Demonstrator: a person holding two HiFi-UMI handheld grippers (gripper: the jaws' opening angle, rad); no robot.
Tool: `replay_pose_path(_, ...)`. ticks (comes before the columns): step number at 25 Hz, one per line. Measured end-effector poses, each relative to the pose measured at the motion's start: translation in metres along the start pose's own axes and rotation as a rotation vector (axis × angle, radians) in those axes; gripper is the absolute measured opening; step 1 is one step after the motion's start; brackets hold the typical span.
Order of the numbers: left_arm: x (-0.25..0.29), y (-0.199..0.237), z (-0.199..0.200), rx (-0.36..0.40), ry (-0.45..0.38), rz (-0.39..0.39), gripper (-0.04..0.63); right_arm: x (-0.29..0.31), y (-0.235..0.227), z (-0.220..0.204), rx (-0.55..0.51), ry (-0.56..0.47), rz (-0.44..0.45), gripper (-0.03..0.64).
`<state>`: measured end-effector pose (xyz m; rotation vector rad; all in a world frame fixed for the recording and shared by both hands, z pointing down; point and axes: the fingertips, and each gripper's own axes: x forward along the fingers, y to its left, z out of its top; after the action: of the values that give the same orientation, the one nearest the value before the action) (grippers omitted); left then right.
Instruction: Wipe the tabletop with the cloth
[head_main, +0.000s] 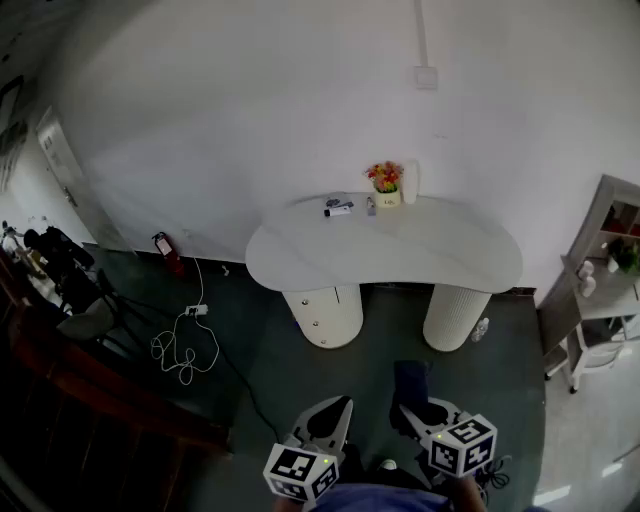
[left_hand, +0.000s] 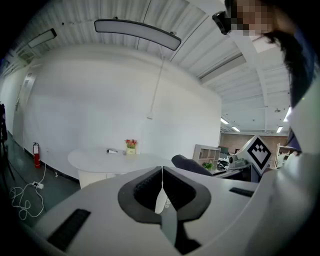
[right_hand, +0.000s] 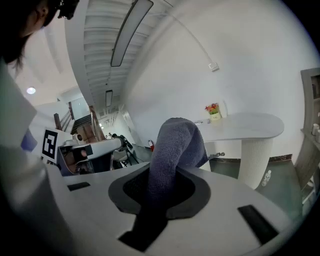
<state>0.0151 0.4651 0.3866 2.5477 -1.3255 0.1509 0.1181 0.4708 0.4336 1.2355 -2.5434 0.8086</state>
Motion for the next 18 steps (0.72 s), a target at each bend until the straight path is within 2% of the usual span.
replay_pose_path(18, 0.005, -0.008, -0.004, 0.009, 0.018, 0.004, 0.017, -0.011, -0.016, 0.002, 0.025, -0.029, -0.020, 0.071)
